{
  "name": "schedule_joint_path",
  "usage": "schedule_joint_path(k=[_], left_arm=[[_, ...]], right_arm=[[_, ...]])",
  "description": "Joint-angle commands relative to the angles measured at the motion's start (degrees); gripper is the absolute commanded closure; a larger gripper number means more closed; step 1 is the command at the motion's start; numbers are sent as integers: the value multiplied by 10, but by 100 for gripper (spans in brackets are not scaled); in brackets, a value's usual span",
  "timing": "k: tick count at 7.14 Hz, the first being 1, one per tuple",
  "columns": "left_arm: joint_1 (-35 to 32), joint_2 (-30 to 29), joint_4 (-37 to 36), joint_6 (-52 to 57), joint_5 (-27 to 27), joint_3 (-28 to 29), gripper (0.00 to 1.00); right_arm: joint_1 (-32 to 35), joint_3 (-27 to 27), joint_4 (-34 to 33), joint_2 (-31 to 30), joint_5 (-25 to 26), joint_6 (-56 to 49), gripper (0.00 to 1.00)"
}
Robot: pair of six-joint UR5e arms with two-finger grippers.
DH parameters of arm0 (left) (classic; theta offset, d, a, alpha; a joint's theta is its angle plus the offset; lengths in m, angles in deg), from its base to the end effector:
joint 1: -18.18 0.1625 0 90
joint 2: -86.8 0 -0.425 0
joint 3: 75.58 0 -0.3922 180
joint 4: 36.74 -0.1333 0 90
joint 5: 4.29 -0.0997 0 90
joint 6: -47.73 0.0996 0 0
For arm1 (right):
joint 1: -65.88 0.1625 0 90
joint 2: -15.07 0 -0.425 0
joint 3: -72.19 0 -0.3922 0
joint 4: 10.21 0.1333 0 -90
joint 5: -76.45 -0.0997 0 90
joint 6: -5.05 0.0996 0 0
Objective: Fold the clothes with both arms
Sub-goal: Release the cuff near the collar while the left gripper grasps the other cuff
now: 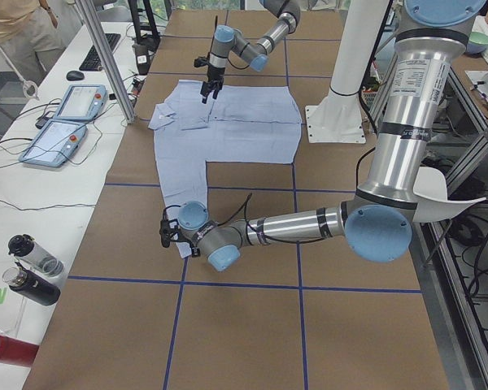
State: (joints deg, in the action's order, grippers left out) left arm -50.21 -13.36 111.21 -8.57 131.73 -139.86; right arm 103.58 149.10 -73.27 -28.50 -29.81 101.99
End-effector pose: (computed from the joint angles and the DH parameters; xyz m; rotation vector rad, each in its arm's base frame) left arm 0.1538 -0.5555 0.6699 0.0622 1.0335 -0.2537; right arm -0.5432 -0.5531 0.2007 0.0296 -1.0900 0.5527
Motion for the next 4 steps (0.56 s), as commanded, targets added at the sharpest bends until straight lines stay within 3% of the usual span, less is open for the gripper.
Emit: schedule_joint_path(k=[1, 3, 4], left_arm=[[18, -5, 2, 0, -1, 17, 31], [23, -7, 5, 0, -6, 25, 39], [24, -6, 5, 0, -6, 26, 55]], right_arm=[[-1, 3, 0, -3, 0, 0, 1], [-1, 3, 0, -5, 0, 1, 1], [-1, 3, 0, -5, 1, 1, 1]])
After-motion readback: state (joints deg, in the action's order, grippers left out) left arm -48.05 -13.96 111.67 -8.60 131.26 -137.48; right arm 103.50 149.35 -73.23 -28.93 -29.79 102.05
